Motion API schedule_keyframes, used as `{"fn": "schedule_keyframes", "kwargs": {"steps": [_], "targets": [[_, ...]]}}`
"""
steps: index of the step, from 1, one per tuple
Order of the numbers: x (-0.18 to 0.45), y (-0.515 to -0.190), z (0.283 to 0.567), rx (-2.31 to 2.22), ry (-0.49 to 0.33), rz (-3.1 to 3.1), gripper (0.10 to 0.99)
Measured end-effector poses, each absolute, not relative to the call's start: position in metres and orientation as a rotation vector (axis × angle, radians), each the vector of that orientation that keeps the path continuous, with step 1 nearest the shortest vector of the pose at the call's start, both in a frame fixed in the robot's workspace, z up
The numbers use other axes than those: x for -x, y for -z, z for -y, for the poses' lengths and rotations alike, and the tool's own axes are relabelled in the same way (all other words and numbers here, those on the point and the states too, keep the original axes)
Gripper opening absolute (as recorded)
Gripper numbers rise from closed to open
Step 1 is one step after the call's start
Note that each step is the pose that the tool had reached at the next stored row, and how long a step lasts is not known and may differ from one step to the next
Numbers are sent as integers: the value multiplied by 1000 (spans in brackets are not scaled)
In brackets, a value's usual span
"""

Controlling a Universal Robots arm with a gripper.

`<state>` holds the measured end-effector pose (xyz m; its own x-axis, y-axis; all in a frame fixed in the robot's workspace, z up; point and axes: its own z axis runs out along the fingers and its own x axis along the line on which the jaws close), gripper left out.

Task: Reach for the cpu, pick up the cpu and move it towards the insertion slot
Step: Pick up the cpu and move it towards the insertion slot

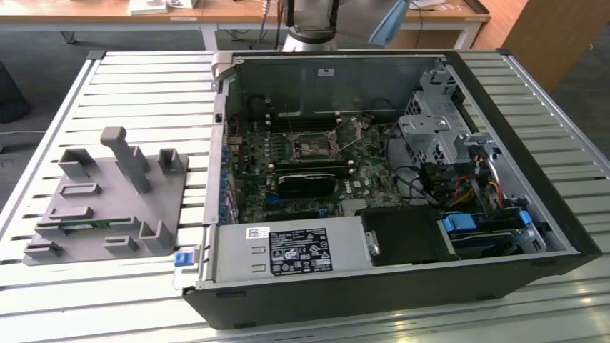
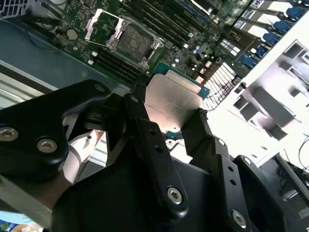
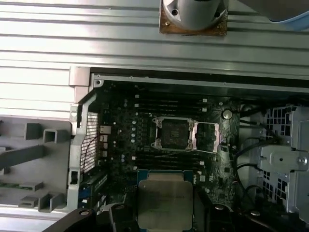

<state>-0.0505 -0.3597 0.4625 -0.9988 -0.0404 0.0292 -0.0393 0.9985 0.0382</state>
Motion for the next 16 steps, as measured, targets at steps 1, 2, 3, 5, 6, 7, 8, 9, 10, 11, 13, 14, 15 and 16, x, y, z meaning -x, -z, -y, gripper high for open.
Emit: {"fn": "schedule_keyframes", "kwargs": {"steps": [1,2,3,5,6,7,8,9,10,11,13,14,15,16], "targets": [[46,-461,358,-62,58,3110,545],[42,-460,357,-62,59,3110,545],[37,-458,355,-62,59,3110,545],[30,-455,352,-62,59,3111,545],[27,-454,351,-62,59,3111,545],[25,-453,349,-62,59,3111,545],[23,-452,348,-62,59,3111,545],[22,-451,347,-62,59,3112,545],[22,-451,347,-62,59,3112,545],[22,-451,347,-62,59,3112,545],[22,-451,347,-62,59,3112,545],[22,-451,347,-62,59,3112,545],[22,-451,347,-62,59,3112,545],[22,-451,347,-62,60,3112,545]]}}
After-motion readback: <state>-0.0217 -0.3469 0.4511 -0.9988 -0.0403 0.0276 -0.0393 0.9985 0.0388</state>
